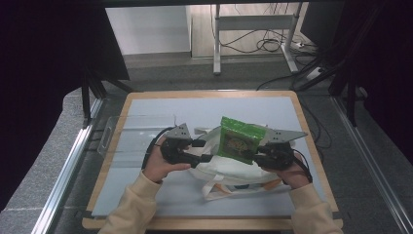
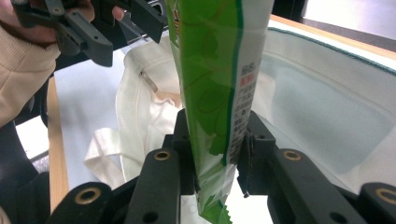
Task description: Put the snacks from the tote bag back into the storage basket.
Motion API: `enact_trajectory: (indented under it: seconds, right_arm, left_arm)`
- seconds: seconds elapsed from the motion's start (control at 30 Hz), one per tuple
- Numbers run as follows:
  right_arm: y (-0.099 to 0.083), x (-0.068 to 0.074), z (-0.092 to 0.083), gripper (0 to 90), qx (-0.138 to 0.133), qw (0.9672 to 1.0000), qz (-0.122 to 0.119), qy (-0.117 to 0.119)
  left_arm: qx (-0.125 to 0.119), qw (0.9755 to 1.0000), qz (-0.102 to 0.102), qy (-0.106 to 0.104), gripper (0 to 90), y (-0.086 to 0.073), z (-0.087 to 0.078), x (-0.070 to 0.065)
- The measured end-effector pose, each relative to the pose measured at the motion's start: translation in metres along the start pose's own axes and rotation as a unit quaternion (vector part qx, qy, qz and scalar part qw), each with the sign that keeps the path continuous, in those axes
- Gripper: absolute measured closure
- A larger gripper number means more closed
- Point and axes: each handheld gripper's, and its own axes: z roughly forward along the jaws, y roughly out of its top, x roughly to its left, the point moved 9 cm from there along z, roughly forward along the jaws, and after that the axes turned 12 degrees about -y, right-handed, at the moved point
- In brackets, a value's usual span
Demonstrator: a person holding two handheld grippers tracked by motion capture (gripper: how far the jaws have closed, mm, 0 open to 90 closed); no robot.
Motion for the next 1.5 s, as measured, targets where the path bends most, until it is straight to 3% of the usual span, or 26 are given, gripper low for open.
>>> enact_trajectory:
  seconds: [0.33,0.47,0.7,0.93,1.1,1.3,1.5]
  right_arm:
    - [0.001,-0.003,0.002,71.3,0.021,0.9995,-0.020,0.009]
    - [0.003,-0.005,0.003,71.3,0.027,0.9992,-0.026,0.012]
    - [0.001,-0.002,0.005,71.3,0.035,0.9984,-0.039,0.018]
    - [-0.003,0.003,0.005,71.3,0.041,0.9973,-0.056,0.024]
    - [-0.008,0.003,0.009,71.2,0.059,0.9957,-0.070,0.015]
    - [-0.011,0.006,0.016,71.2,0.070,0.9941,-0.081,0.017]
    - [-0.012,0.010,0.020,71.2,0.078,0.9925,-0.092,0.018]
  left_arm:
    - [0.006,0.9999,0.002,0.009,37.2,0.005,-0.005,-0.001]
    - [0.022,0.9995,0.002,0.021,37.2,0.008,-0.011,-0.001]
    - [0.036,0.9988,0.024,0.021,37.1,0.030,-0.022,-0.009]
    - [0.060,0.9968,0.052,0.013,35.2,0.050,-0.020,-0.013]
    - [0.075,0.9945,0.072,0.010,33.3,0.065,-0.020,-0.012]
    - [0.102,0.9914,0.082,-0.007,31.7,0.072,-0.014,-0.010]
    - [0.147,0.9837,0.089,-0.053,32.1,0.068,0.002,-0.007]
